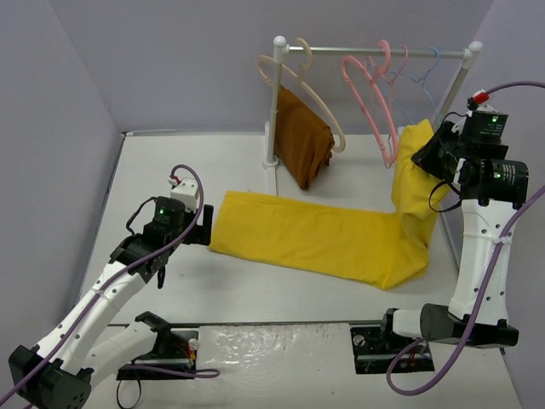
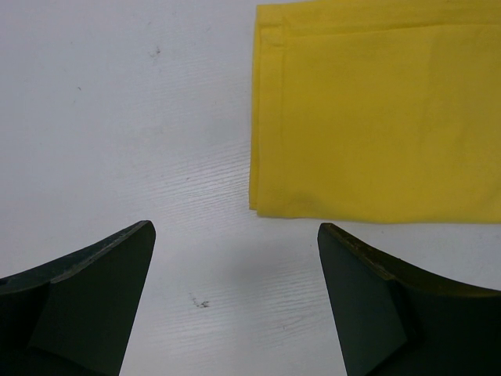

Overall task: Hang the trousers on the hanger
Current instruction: Fold the trousers at the center of the board.

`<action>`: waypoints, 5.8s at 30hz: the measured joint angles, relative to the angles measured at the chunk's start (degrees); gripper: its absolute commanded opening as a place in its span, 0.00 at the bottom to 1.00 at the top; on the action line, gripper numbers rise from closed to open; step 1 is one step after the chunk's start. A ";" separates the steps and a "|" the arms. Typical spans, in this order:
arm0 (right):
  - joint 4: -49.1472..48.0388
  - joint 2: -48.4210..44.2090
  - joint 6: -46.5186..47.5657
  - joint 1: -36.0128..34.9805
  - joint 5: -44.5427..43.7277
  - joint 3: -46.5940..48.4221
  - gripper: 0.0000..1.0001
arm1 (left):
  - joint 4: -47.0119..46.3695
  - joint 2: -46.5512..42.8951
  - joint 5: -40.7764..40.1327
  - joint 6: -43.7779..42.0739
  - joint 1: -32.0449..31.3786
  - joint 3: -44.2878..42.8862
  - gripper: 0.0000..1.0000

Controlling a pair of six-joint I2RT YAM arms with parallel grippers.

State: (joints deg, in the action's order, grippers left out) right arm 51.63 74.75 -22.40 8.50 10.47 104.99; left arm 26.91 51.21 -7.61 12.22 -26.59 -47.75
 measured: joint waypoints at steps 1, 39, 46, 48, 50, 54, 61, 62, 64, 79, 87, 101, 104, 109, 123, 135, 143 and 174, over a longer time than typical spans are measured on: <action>-1.16 -0.39 -1.49 -0.81 1.29 -0.29 0.00 | 0.08 0.12 -0.10 0.00 0.00 0.00 0.83; -25.05 18.85 -18.34 -51.29 -28.18 -7.12 0.00 | 4.36 3.61 -8.34 2.83 1.22 -0.02 0.83; -27.58 25.41 -18.96 -53.67 -28.44 -7.12 0.00 | 4.38 3.70 -8.34 3.02 1.27 -0.02 0.83; -28.15 26.58 -19.45 -54.03 -28.49 -7.12 0.00 | 4.38 3.89 -8.33 3.02 1.29 -0.02 0.83; -28.76 27.81 -19.83 -54.28 -28.47 -7.09 0.00 | 4.39 4.29 -8.27 3.06 1.27 -0.02 0.83; -30.36 30.12 -20.80 -54.35 -27.98 -7.06 0.03 | 4.44 5.46 -7.67 3.18 1.29 -0.02 0.83; -33.65 35.38 -21.37 -55.60 -23.34 -6.04 0.62 | 4.78 6.31 -7.53 3.46 1.68 -0.04 0.83; -34.18 36.50 -21.18 -56.04 -21.99 -5.20 0.66 | 4.79 6.31 -7.55 3.48 1.81 -0.04 0.83; -34.90 38.53 -20.83 -57.21 -19.49 -3.32 0.71 | 4.92 6.31 -7.71 3.52 1.96 -0.04 0.83; -36.72 27.17 -12.52 -58.05 -15.82 -13.41 0.71 | 4.67 5.77 -6.70 5.69 2.67 -0.30 0.82; -37.31 12.98 -8.26 -54.08 -18.98 -32.87 0.72 | 1.82 18.48 -3.23 9.88 2.89 -9.41 0.79; -36.38 -15.08 -6.42 -48.66 -20.36 -55.61 0.72 | 0.70 43.58 5.75 11.50 8.98 -19.08 0.58; -36.43 -17.12 -6.41 -48.66 -20.33 -57.67 0.72 | 0.91 44.31 7.75 12.42 8.93 -19.05 0.55; -36.26 -18.00 -6.44 -48.66 -20.30 -61.38 0.72 | 0.33 42.60 9.50 13.61 8.83 -17.56 0.54; -36.10 -20.04 -7.05 -48.64 -20.07 -63.58 0.71 | -0.29 41.15 11.41 14.78 8.83 -14.34 0.43; -36.14 -21.01 -7.55 -48.64 -20.05 -65.20 0.71 | -2.09 31.83 12.73 17.00 8.87 -4.61 0.00; -36.47 -20.96 -7.94 -48.55 -20.37 -66.54 0.70 | 0.39 20.08 8.48 19.44 8.85 -1.72 0.00; -46.25 -3.56 -8.41 -57.19 -19.71 -70.05 0.46 | 2.58 18.60 3.66 24.12 8.81 3.72 0.00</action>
State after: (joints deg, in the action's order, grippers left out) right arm 5.38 71.18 -30.81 -48.69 -9.24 34.94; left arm 29.49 69.81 -3.95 36.35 -17.78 -44.03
